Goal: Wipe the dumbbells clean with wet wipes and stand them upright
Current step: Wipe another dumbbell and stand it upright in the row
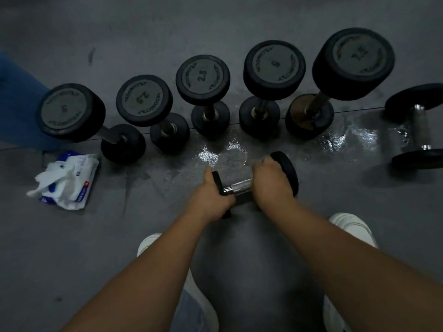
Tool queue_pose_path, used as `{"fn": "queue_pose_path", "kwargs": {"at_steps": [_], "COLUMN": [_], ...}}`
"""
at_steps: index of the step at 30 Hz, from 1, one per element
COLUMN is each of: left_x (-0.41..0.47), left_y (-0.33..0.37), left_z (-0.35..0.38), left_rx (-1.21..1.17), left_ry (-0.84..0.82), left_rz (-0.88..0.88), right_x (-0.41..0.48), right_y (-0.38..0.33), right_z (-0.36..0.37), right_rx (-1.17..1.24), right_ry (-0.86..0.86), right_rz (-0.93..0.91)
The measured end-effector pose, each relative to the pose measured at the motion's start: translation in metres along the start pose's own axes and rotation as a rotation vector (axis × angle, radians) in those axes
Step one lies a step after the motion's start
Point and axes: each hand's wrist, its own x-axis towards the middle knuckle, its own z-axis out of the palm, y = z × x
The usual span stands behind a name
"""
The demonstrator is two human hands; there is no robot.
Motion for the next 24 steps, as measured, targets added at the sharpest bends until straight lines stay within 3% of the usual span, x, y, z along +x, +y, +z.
{"fn": "queue_pose_path", "kwargs": {"at_steps": [2, 5, 9, 12, 14, 16, 20, 21, 23, 24], "left_x": [-0.003, -0.005, -0.003, -0.003, -0.004, -0.003, -0.004, -0.005, -0.004, -0.003], "left_y": [-0.002, -0.002, -0.002, 0.001, 0.002, 0.001, 0.004, 0.005, 0.004, 0.004], "left_z": [0.003, 0.004, -0.002, -0.003, -0.004, -0.005, -0.006, -0.006, -0.006, -0.007], "left_rx": [0.028, 0.038, 0.026, -0.033, -0.047, -0.015, -0.044, -0.046, -0.018, -0.005], "left_ry": [0.051, -0.014, -0.061, -0.081, -0.084, -0.067, -0.078, -0.082, -0.076, -0.071], "left_rz": [0.027, 0.047, 0.049, 0.043, 0.045, 0.049, 0.039, 0.039, 0.048, 0.051], "right_x": [-0.003, -0.012, -0.009, -0.019, -0.013, -0.010, -0.031, -0.029, -0.018, -0.015], "right_y": [-0.019, -0.021, 0.003, -0.015, -0.008, 0.004, -0.016, -0.016, -0.005, -0.001], "right_z": [0.003, 0.007, 0.010, 0.020, 0.013, 0.015, 0.017, 0.013, 0.011, 0.009], "right_rx": [-0.028, -0.055, -0.032, -0.006, 0.105, 0.143, 0.206, 0.234, 0.222, 0.104], "right_ry": [-0.022, -0.101, 0.043, -0.013, -0.022, 0.099, -0.061, -0.091, 0.047, 0.052], "right_rz": [-0.112, -0.344, -0.153, -0.395, -0.327, -0.161, -0.409, -0.395, -0.200, -0.158]}}
